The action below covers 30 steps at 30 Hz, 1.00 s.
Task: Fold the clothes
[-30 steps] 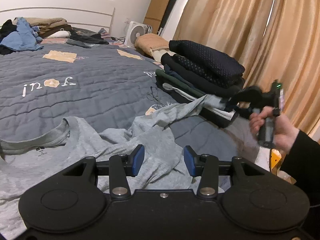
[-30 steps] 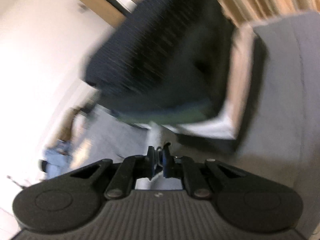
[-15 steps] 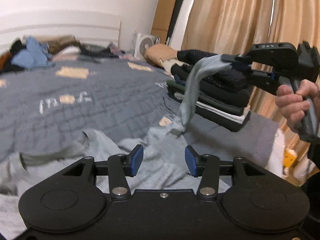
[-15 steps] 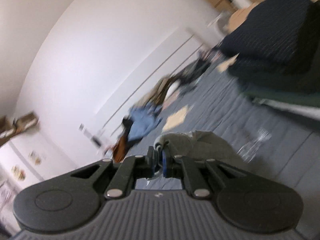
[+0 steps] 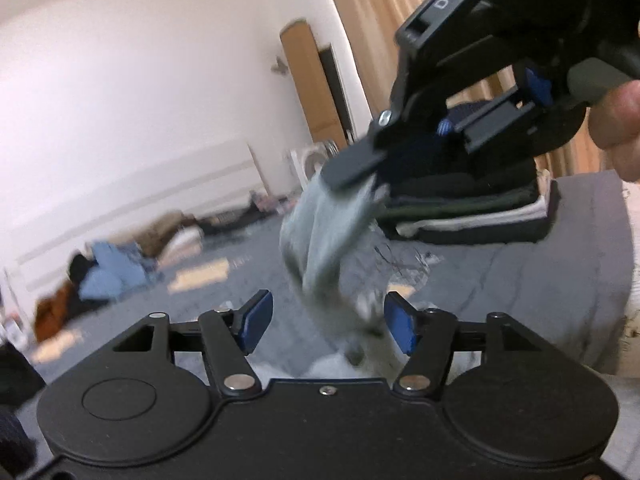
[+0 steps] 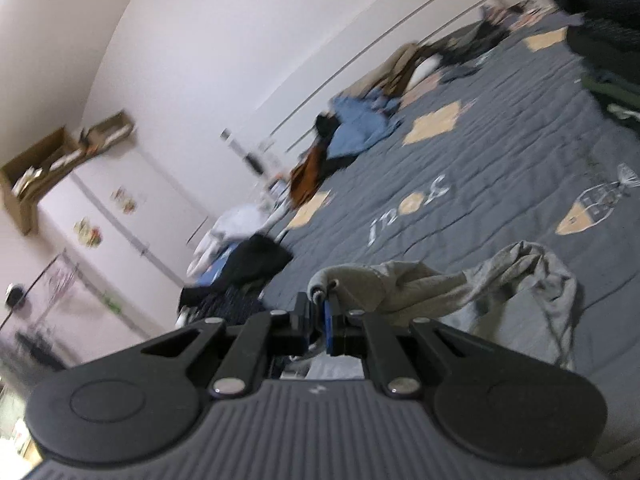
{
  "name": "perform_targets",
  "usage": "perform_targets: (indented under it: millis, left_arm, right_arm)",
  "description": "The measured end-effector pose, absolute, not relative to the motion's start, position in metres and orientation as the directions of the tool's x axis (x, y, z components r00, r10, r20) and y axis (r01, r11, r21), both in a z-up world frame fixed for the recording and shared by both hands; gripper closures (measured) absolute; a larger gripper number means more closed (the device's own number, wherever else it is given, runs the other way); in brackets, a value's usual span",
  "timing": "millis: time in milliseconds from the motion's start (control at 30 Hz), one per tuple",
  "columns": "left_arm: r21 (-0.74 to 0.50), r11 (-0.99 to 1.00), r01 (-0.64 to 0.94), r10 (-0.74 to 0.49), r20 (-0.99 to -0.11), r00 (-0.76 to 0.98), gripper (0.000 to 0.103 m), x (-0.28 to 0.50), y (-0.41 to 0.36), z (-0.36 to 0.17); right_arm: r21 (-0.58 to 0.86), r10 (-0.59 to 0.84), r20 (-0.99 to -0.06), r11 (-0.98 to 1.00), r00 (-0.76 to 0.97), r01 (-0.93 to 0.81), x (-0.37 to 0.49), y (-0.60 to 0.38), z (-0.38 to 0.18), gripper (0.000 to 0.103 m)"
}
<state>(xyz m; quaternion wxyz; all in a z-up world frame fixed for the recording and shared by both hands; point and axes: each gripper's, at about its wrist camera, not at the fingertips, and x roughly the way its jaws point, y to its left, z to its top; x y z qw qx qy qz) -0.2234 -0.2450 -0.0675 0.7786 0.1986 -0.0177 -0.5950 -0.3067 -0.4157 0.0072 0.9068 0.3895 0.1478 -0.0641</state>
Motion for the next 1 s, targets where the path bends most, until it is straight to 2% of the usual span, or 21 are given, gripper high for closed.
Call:
perform_targets:
  millis: [67, 100, 267, 333, 400, 500, 667, 933, 1000]
  left_arm:
    - [0.321, 0.221, 0.921, -0.934, -0.201, 0.294, 0.07, -0.223, -0.244, -0.064]
    - [0.297, 0.226, 0.928, -0.931, -0.215, 0.295, 0.089, -0.22, -0.244, -0.062]
    - [0.111, 0.264, 0.958, -0.93, -0.232, 0.284, 0.093, -0.192, -0.231, -0.04]
    - [0.026, 0.288, 0.957, -0.935, -0.207, 0.287, 0.093, -0.18, -0.219, -0.027]
    - [-0.065, 0.314, 0.947, -0.939, -0.167, 0.3, 0.093, -0.166, -0.201, -0.01]
    - [-0.191, 0.32, 0.928, -0.946, -0.112, 0.304, 0.093, -0.148, -0.175, 0.012]
    - [-0.349, 0.311, 0.884, -0.948, -0.041, 0.317, 0.093, -0.122, -0.141, 0.033]
    - [-0.391, 0.329, 0.86, -0.943, -0.082, 0.323, 0.093, -0.106, -0.139, 0.028]
    - [-0.393, 0.323, 0.861, -0.945, -0.095, 0.312, 0.093, -0.105, -0.139, 0.026]
  right_arm:
    - [0.688, 0.038, -0.326, 0.695, 0.944, 0.21, -0.305, -0.413, 0.008, 0.096]
    - [0.686, 0.054, -0.331, 0.699, 0.942, 0.2, -0.305, -0.411, 0.009, 0.094]
    - [0.702, 0.056, -0.3, 0.689, 0.952, 0.18, -0.315, -0.417, 0.014, 0.091]
    - [0.7, 0.013, -0.286, 0.685, 0.958, 0.2, -0.322, -0.428, 0.015, 0.087]
    - [0.692, -0.043, -0.283, 0.683, 0.958, 0.234, -0.329, -0.441, 0.013, 0.074]
    - [0.637, -0.164, -0.329, 0.688, 0.93, 0.347, -0.338, -0.456, 0.002, 0.07]
    - [0.522, -0.211, -0.452, 0.725, 0.867, 0.449, -0.329, -0.463, -0.025, 0.068]
    - [0.289, -0.101, -0.55, 0.908, 0.829, 0.302, -0.299, -0.408, -0.033, 0.068]
    - [0.2, -0.121, -0.57, 0.939, 0.812, 0.28, -0.296, -0.395, -0.034, 0.067]
